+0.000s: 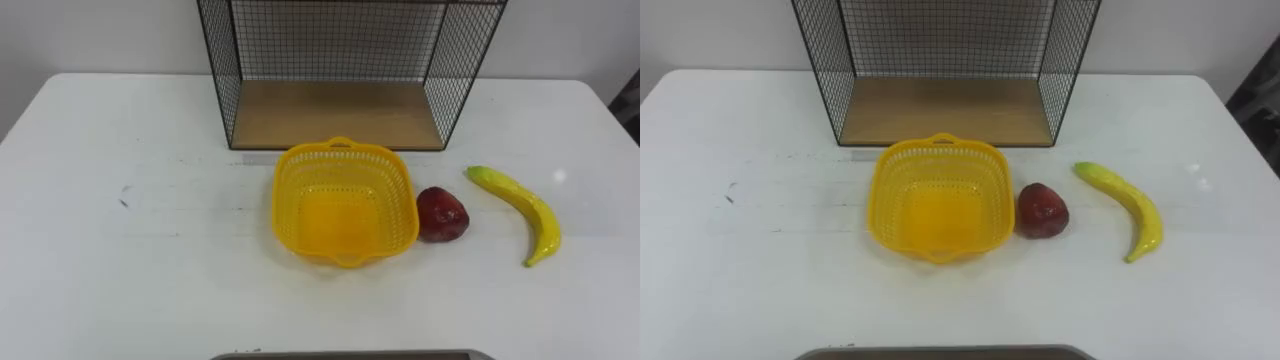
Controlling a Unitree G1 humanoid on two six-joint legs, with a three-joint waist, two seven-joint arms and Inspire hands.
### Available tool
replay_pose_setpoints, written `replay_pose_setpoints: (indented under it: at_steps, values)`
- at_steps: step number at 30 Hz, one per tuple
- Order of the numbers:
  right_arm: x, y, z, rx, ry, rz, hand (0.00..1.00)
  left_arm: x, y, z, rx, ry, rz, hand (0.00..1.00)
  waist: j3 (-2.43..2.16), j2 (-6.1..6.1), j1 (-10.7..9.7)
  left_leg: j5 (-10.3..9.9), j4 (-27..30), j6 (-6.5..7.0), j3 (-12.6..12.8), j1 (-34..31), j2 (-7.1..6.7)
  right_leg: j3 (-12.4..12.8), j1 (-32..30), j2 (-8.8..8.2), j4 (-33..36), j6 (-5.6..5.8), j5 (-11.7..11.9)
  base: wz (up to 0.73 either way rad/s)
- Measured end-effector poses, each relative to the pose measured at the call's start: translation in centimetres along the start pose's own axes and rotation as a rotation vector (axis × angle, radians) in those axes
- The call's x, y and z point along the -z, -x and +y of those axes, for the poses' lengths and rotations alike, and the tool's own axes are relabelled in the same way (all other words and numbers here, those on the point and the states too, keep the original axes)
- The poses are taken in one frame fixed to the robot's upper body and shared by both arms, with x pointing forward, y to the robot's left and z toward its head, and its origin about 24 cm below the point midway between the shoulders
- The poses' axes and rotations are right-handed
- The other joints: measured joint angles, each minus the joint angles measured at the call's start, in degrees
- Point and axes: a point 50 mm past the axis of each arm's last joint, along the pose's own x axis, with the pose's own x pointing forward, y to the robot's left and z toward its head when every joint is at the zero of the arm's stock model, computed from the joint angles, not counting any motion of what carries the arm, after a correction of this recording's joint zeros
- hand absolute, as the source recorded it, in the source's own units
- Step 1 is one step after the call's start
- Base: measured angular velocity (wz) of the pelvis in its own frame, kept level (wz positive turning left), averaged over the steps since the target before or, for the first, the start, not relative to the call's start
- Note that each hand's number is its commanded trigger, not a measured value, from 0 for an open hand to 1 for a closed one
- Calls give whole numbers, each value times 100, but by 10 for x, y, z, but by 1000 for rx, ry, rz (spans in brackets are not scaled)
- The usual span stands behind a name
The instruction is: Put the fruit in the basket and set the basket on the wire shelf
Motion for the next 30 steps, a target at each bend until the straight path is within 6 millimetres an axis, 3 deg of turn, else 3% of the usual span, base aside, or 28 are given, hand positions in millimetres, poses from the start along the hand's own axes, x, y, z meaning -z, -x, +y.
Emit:
replay_pose_setpoints:
  at_steps: [8,13,17,23,30]
  values:
    - [2,0,1,-13,10,3,0,7,0,-1,0,-26,12,0,-44,80,2,0,1,0,-18,8,1,3,27,5,-58,-1,19,0]
    - [-2,0,0,-7,-7,-6,0,7,0,-3,3,-19,29,0,-4,118,39,0,-21,0,96,69,9,84,29,17,20,-1,19,-8]
    - [-1,0,0,1,-93,3,0,2,0,-2,-1,-17,16,0,-2,136,8,0,-9,0,97,78,8,94,28,12,14,-1,19,0]
    - [2,0,-2,-5,-633,29,0,-2,0,2,-17,11,-4,0,0,95,-63,0,-23,0,114,91,7,100,44,3,10,6,15,0]
    - [13,0,-7,-23,-1373,71,0,18,0,12,-47,120,32,0,-26,7,-327,1,-110,1,138,155,4,146,69,33,-65,4,18,-1]
